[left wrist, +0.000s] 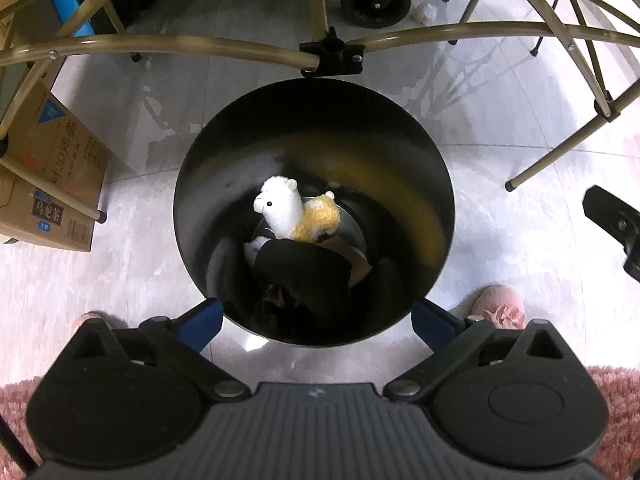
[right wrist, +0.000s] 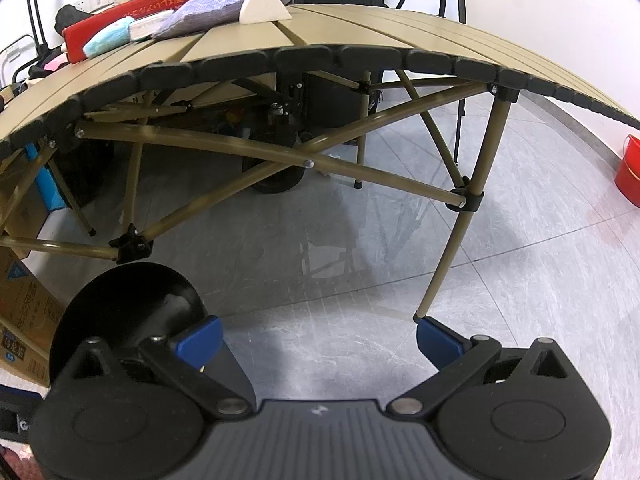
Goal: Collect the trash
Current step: 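Raise both tools back toward the items on the table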
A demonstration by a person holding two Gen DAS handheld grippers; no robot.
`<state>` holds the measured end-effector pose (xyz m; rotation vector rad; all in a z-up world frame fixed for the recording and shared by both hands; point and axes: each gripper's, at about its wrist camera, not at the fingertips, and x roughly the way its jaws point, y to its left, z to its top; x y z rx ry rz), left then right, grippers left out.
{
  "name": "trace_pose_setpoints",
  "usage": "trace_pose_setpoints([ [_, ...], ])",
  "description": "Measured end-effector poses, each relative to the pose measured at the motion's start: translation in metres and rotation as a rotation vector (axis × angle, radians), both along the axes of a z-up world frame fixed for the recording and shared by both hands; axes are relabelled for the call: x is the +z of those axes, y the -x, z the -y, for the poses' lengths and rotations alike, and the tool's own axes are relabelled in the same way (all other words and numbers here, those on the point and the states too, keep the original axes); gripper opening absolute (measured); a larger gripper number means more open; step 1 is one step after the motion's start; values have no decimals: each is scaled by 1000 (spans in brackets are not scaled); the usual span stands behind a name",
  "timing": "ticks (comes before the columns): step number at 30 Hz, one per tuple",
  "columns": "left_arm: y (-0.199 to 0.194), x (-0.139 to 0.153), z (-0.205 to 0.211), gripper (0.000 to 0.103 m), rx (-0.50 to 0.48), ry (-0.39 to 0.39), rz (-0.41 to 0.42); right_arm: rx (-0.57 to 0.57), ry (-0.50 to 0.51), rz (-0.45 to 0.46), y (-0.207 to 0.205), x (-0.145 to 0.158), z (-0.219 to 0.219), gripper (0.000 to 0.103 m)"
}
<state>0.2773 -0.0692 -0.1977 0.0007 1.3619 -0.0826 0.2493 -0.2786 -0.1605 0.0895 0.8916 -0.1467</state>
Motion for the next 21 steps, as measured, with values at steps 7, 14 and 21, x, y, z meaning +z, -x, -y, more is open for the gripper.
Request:
trace_pose_setpoints([
  [7,11,11,0,102,-19,-1,10,0,1,-2,0,0,-1,103],
  [14,25,25,3,103,-33,-30,30,3,4,-14,-2,-5,-6,103],
  [21,37,33,1,103,-27,-47,43,2,7,-29,-3,-9,-5,103],
])
